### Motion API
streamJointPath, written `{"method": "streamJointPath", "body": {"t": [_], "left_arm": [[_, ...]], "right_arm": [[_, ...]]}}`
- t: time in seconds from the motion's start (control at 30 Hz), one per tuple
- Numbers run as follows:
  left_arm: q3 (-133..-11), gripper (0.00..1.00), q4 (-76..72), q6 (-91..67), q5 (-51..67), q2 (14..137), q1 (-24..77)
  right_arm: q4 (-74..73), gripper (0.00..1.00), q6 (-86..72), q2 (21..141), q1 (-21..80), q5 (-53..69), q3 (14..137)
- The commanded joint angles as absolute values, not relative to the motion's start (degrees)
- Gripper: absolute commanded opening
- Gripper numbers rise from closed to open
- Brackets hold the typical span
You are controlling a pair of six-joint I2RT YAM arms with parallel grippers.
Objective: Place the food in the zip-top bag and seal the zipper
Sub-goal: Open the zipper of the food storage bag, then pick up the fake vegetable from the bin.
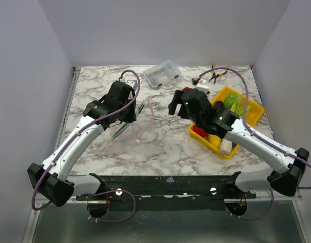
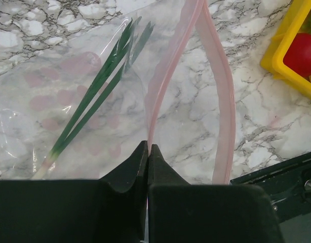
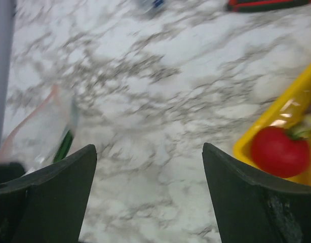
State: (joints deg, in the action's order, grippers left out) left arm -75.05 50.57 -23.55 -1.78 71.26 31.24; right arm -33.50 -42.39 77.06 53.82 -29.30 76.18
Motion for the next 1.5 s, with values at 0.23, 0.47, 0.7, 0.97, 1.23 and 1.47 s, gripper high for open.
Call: {"method": "streamJointPath", "body": {"t": [0.23,0.47,0.7,0.97,1.23,1.47], "left_arm": [[-74.54,0.00,48.70,-22.26,-0.11,70.93,31.15],[-73.11,0.00,47.67,-21.88,1.58,70.75,31.07],[-72.18,0.00,47.02,-21.46,2.68,70.14,31.11],[-71.63,0.00,46.43,-21.36,4.00,69.97,30.85],[-71.62,0.00,46.36,-21.45,4.31,69.56,30.74],[-72.42,0.00,47.00,-21.84,4.44,68.76,30.68]], "right_arm": [[-34.97,1.00,-34.21,68.37,8.41,-26.11,56.91],[-26.84,0.99,-30.00,74.61,-6.13,-4.81,51.84],[-22.60,0.96,-30.98,80.62,-7.31,-3.23,50.18],[-18.91,0.79,-31.01,81.78,-7.33,-3.04,47.23],[-15.11,0.32,-31.72,80.41,-7.38,-5.64,44.32],[-16.59,0.00,-32.73,72.74,-7.36,-6.45,43.79]]}}
